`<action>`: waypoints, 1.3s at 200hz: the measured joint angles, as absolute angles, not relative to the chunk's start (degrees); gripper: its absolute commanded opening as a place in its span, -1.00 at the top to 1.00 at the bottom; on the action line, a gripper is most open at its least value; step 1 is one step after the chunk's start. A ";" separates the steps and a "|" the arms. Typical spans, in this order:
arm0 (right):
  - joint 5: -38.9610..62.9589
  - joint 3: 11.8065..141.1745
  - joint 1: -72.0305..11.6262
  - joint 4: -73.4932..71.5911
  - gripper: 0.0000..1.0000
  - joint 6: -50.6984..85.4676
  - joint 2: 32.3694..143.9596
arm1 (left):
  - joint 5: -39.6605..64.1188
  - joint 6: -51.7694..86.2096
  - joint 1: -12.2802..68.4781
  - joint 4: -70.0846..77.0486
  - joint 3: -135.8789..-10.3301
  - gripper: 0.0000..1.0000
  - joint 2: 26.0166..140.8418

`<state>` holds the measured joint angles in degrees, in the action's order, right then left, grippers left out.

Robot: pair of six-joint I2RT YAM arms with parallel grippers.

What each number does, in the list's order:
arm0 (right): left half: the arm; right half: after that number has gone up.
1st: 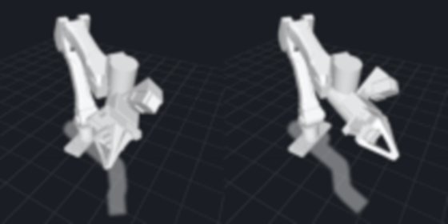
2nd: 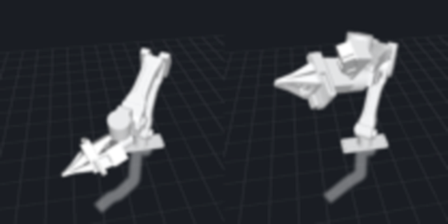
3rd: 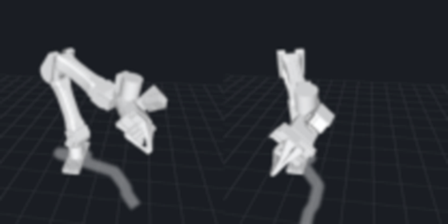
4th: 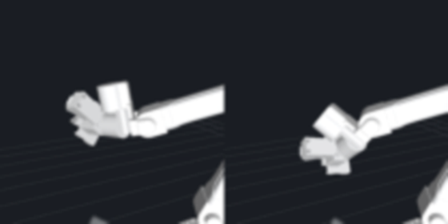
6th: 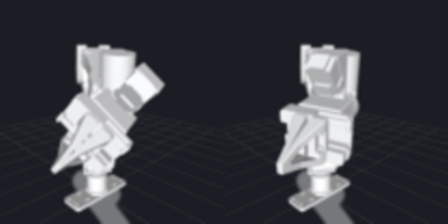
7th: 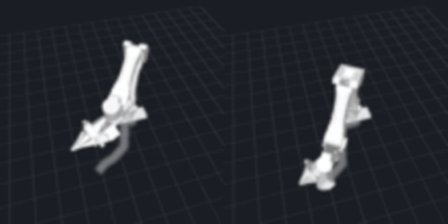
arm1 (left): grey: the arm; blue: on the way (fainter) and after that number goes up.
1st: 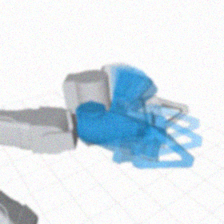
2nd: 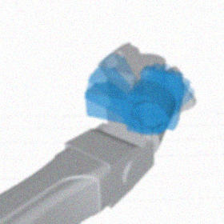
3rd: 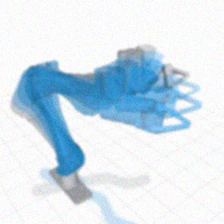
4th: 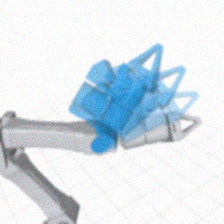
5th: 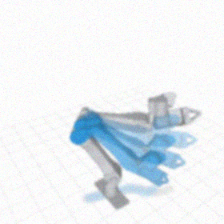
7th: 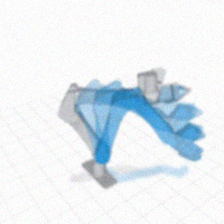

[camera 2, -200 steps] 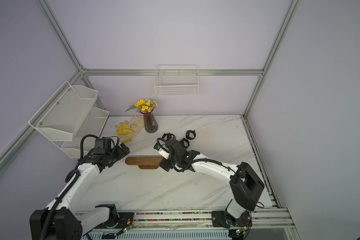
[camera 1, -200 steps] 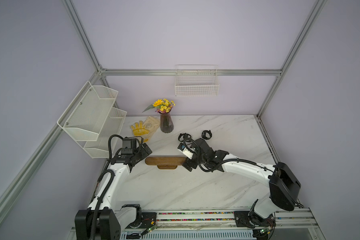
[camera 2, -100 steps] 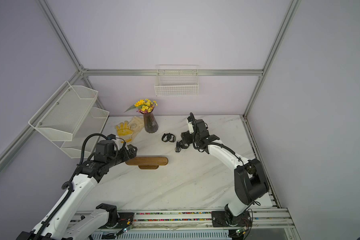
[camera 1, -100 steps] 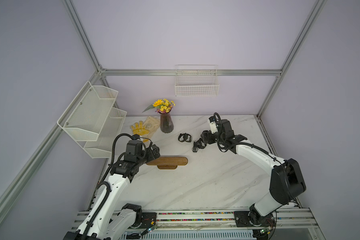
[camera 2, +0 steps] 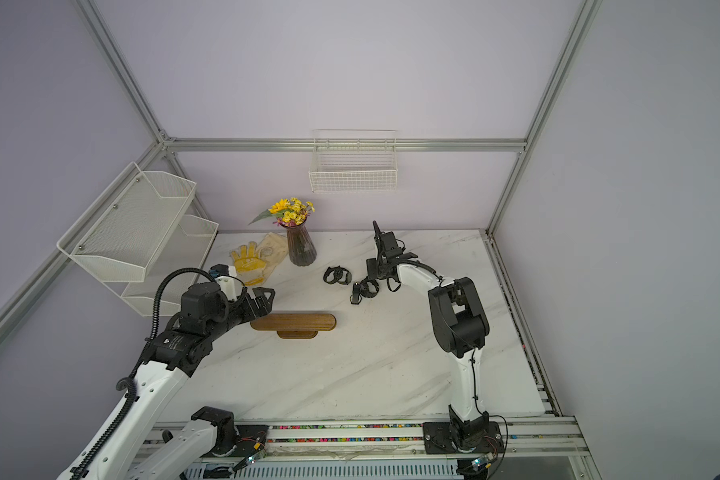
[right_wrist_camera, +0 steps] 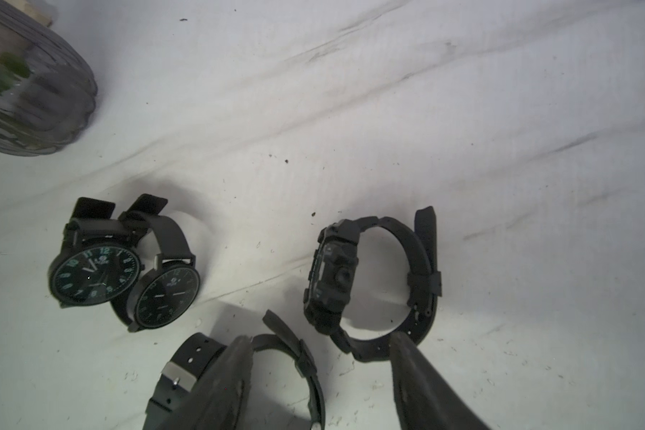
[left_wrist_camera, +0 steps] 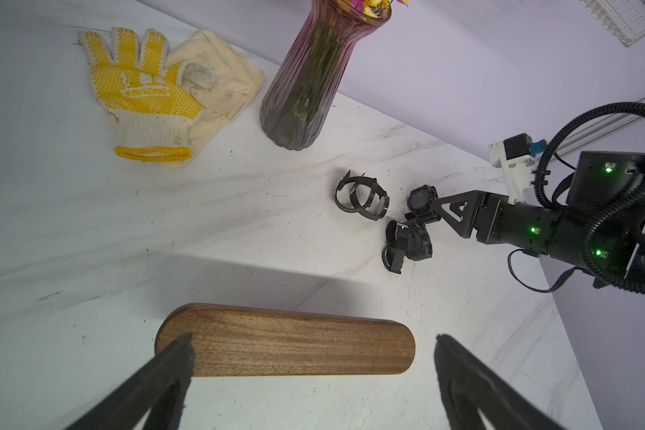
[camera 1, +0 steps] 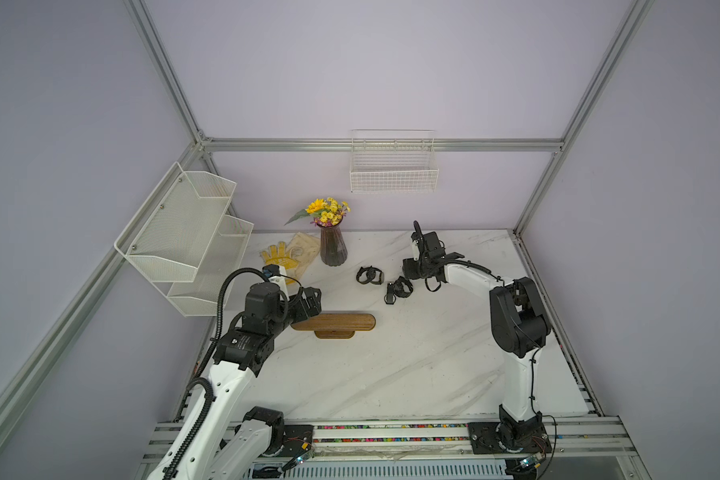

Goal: Place watch on stand
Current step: Pick up the watch at the center of the board.

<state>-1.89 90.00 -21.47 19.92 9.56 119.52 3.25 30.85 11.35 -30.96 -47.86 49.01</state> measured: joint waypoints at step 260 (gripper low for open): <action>-9.89 79.77 -16.80 21.58 -0.46 9.67 108.75 | 2.92 30.81 11.35 -30.89 -46.96 -1.00 49.39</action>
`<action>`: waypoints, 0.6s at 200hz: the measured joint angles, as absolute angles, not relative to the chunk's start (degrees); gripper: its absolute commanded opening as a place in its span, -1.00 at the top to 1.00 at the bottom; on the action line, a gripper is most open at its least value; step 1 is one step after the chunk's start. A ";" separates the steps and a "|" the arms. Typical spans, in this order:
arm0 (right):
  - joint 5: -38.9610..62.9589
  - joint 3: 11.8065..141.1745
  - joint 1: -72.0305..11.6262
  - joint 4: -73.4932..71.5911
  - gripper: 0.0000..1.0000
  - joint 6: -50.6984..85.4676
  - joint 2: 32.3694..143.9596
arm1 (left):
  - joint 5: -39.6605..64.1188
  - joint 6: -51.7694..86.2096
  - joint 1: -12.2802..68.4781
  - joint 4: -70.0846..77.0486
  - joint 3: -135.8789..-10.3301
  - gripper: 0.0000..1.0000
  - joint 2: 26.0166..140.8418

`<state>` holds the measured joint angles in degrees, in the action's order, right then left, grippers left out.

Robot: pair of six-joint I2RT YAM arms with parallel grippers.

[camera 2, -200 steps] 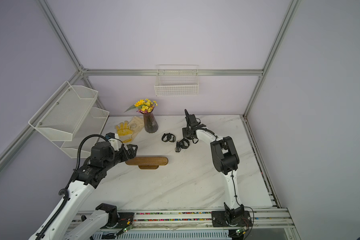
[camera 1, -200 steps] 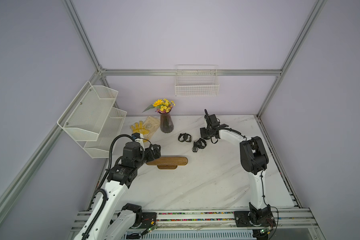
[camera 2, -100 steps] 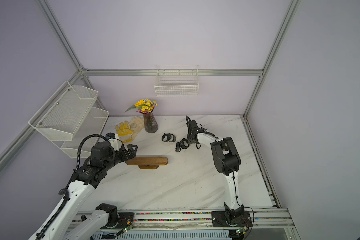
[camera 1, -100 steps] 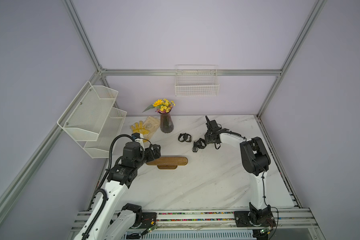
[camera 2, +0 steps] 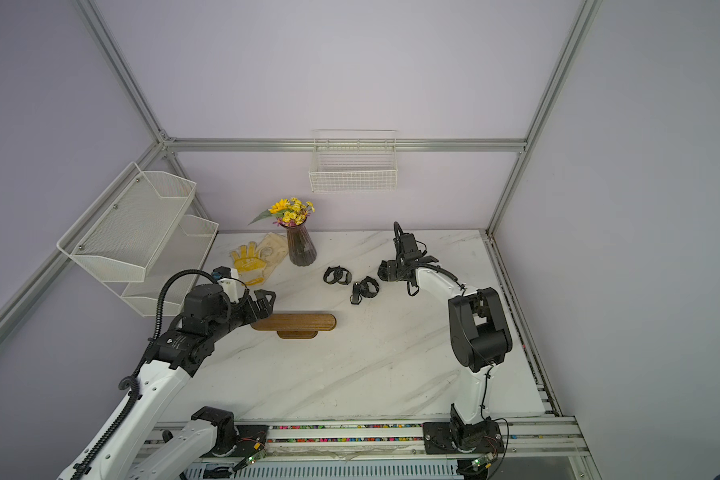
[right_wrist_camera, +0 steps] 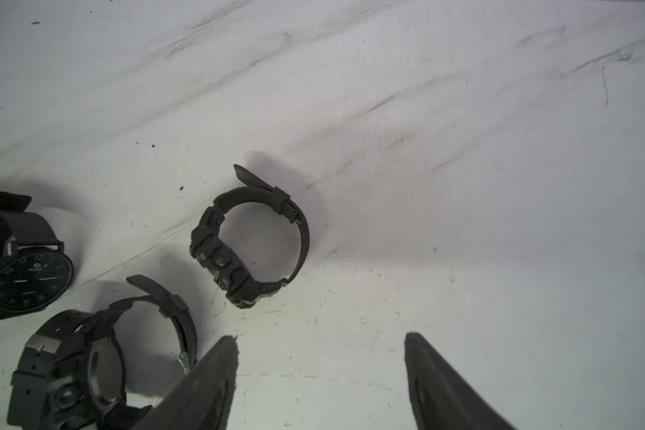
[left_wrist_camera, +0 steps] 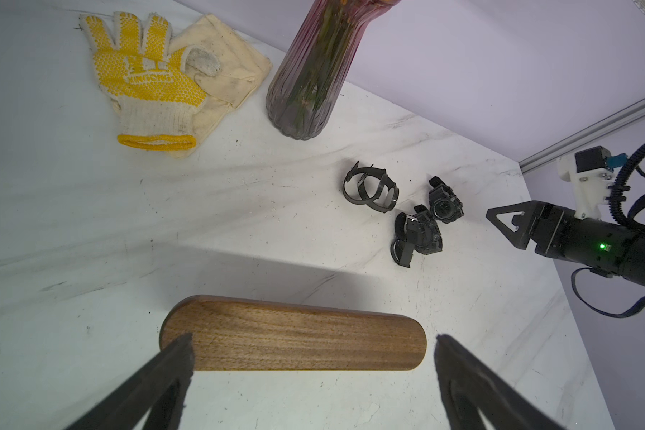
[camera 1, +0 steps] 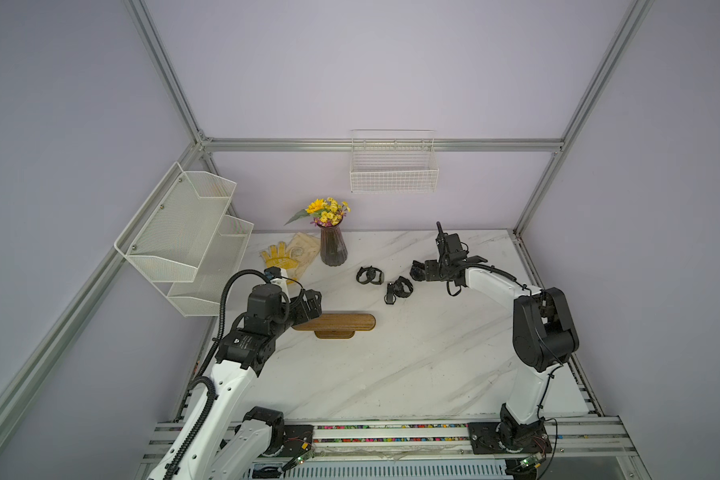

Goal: Place watch on stand
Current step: Pick up the watch at the center of the board.

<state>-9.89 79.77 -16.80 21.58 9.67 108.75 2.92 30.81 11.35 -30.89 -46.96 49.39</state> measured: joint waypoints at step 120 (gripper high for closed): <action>1.26 90.87 -16.93 21.63 -0.21 5.08 120.68 | 2.94 30.81 11.40 -30.89 -46.96 -1.00 49.25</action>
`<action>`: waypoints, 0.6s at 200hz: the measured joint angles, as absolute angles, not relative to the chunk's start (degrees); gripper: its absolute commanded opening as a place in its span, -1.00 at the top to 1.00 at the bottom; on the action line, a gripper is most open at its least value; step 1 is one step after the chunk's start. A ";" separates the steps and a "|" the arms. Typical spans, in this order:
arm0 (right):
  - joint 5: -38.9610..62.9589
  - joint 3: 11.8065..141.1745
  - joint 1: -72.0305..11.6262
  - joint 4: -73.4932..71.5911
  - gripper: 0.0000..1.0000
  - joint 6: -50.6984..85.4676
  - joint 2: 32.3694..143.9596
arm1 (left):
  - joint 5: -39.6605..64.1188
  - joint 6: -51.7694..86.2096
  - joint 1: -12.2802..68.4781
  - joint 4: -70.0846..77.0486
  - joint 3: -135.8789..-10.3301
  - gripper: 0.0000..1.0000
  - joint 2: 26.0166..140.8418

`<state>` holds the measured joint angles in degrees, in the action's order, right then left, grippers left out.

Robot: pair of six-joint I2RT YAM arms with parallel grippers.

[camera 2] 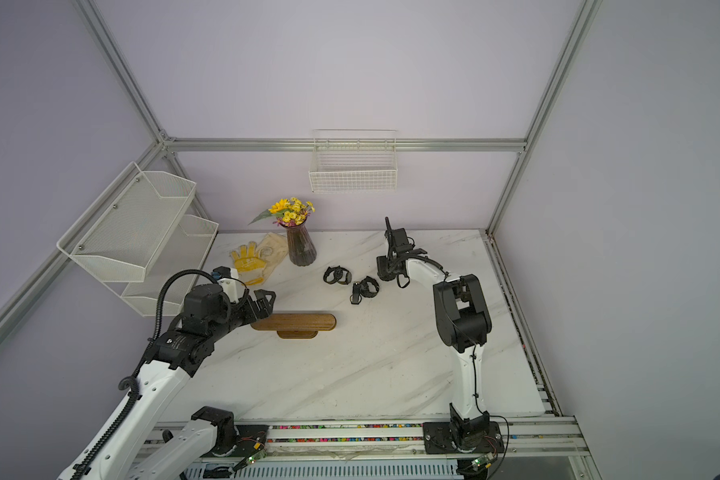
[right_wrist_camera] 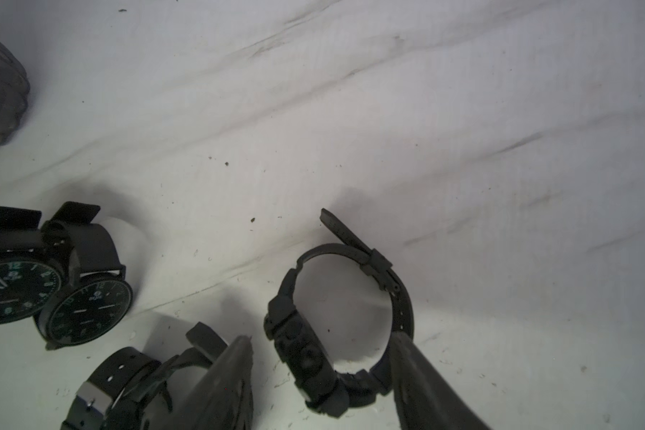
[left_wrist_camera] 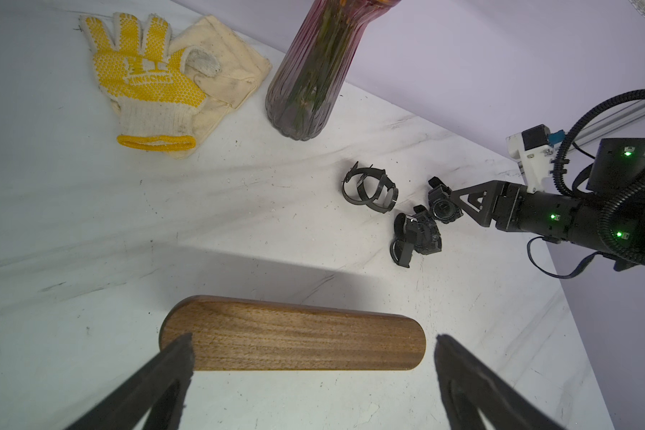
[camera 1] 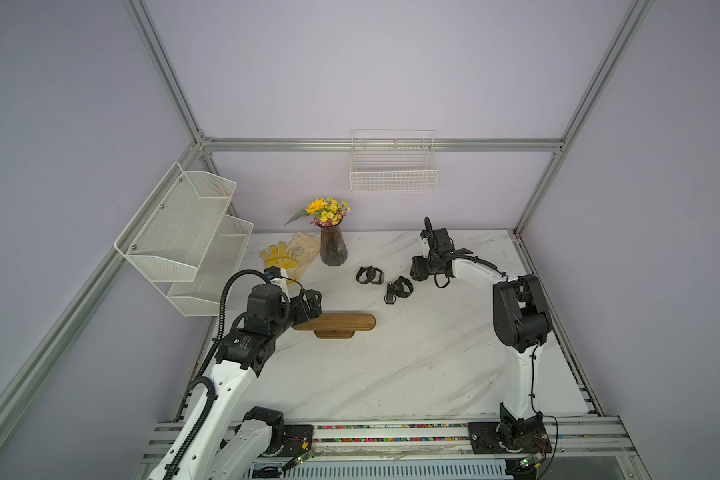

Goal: Place watch on stand
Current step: Pick up the watch at the center of the board.

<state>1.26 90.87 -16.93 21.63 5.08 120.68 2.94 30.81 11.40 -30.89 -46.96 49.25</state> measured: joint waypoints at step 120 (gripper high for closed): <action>2.39 89.69 -18.11 23.49 0.26 4.10 122.04 | 2.79 30.79 11.40 -30.87 -46.96 -1.00 49.63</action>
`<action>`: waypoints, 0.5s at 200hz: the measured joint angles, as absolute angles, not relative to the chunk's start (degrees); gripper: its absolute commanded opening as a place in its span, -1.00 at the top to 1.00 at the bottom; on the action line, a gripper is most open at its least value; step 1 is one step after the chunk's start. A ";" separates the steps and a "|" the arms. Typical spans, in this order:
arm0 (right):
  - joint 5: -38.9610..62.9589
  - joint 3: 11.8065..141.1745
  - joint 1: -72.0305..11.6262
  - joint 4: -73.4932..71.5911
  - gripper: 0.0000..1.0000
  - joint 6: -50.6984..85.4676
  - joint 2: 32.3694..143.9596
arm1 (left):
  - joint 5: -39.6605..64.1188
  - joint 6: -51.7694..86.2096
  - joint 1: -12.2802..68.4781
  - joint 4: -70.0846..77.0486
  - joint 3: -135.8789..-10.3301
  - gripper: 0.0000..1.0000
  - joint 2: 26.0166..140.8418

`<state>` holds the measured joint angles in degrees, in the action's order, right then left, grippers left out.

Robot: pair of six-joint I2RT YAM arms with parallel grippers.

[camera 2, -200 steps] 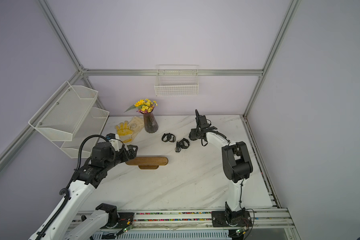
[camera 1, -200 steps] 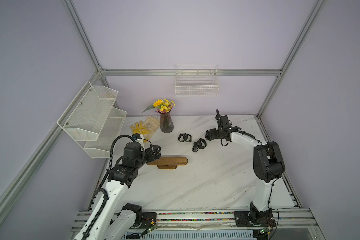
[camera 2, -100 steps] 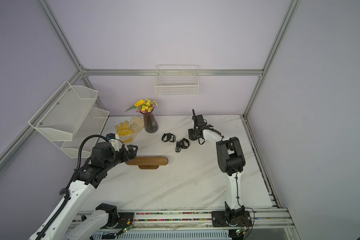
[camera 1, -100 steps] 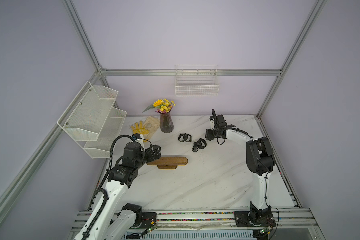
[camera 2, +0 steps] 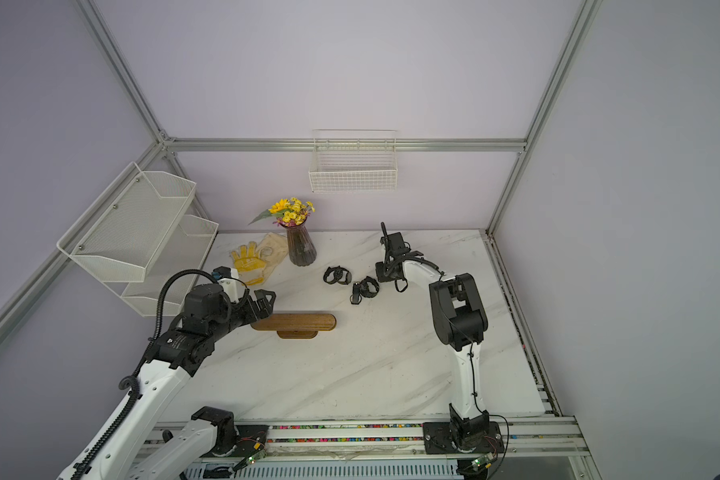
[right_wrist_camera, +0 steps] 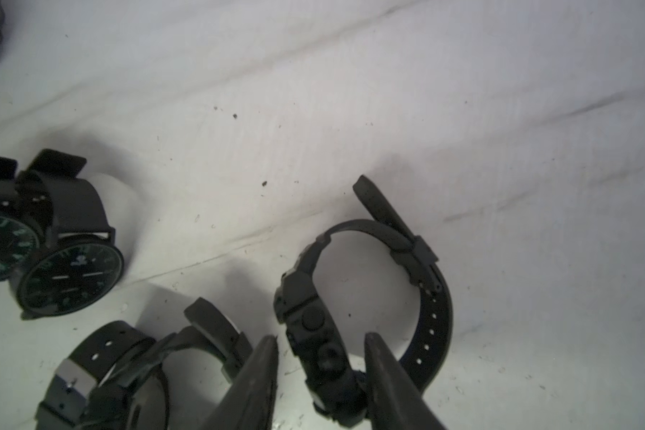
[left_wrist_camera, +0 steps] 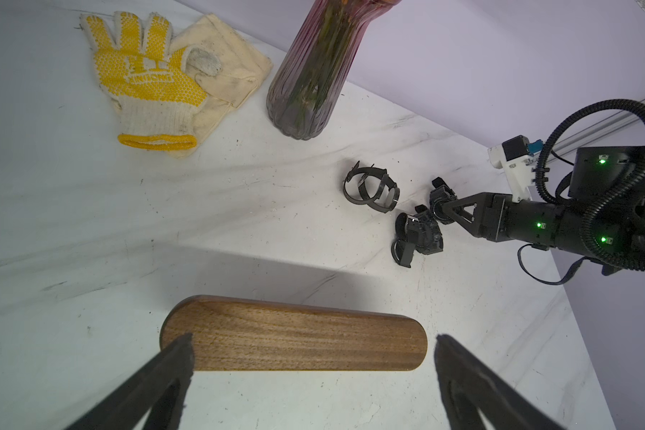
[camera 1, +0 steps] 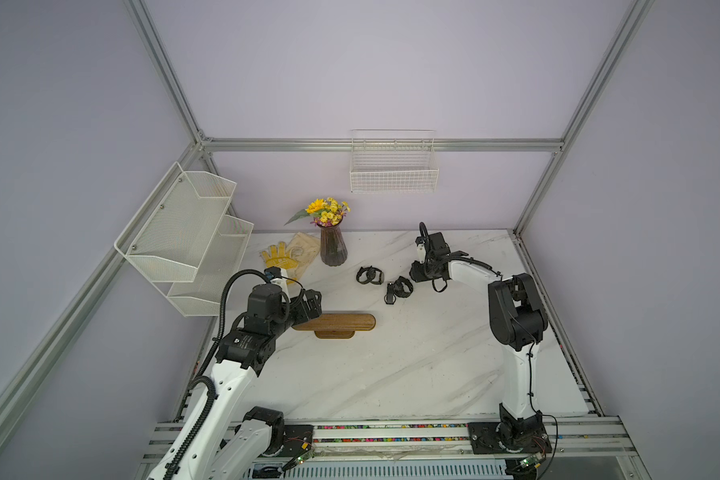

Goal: Place watch on stand
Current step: Pick up the watch at the center of the board.

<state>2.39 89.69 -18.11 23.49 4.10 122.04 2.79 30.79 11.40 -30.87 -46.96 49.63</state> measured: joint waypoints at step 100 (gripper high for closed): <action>1.76 84.51 -18.11 22.35 0.55 5.10 118.37 | 2.76 30.79 11.40 -30.87 -46.96 -1.00 49.91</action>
